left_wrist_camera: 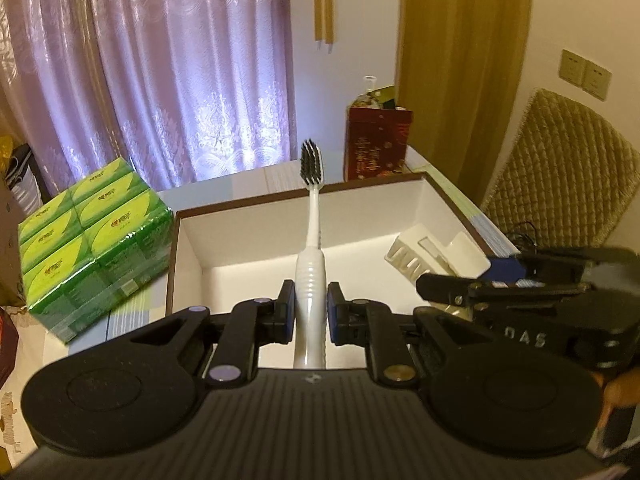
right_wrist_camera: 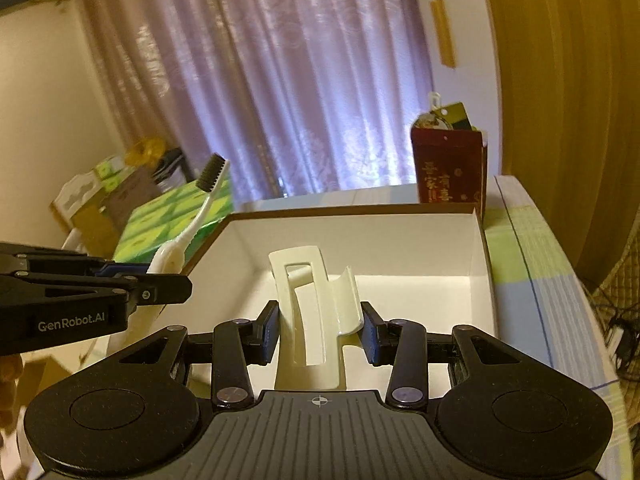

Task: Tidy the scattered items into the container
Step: 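Carry the toothbrush and claw clip over the brown box with both tools, then open both tools to drop the toothbrush and claw clip into the box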

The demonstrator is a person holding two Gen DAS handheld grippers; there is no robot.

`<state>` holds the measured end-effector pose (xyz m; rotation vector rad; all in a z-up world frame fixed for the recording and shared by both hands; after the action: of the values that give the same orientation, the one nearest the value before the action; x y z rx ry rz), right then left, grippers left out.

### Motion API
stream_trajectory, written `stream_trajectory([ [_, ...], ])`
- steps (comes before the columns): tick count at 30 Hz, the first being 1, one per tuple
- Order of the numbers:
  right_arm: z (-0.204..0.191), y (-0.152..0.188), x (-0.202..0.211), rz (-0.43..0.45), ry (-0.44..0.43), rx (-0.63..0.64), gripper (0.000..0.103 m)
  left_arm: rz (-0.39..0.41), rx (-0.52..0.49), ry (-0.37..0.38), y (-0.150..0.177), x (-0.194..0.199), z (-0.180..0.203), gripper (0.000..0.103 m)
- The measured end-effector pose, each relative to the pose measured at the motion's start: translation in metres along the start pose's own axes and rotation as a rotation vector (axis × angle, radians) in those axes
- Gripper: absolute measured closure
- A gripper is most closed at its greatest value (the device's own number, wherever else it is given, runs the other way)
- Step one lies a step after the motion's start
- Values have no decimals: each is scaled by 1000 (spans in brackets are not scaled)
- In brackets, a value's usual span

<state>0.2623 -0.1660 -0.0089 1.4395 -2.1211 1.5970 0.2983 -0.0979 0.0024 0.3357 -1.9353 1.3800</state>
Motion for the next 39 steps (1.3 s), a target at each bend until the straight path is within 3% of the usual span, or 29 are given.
stream_trajectory([
  [11, 40, 0, -72, -104, 133, -242, 59, -148, 118, 68, 5, -97, -8, 91],
  [23, 50, 18, -101, -265, 303, -125, 59, -343, 206, 134, 45, -160, -12, 91],
  [32, 57, 21, -99, -327, 307, -125, 59, -396, 198, 139, 51, -167, -12, 88],
  [35, 62, 21, -94, -310, 356, -108, 34, -401, 165, 111, 51, -168, -12, 85],
  [37, 64, 19, -92, -309, 344, -112, 30, -402, 163, 108, 51, -168, -14, 76],
  [39, 68, 19, -88, -316, 352, -111, 21, -404, 160, 102, 52, -167, -15, 75],
])
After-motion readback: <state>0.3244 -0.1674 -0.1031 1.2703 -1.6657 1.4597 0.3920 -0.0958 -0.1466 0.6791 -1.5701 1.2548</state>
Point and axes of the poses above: each gripper's, at about its wrist camera, not at the fingertips, and x roughly against the way its jaws point, z to its right, y to its underside, the point moved 5 cm from there along -x, roughly the way its jaws point, and after that the axes turned 14 degrees about -x, right-handed, at the moved point
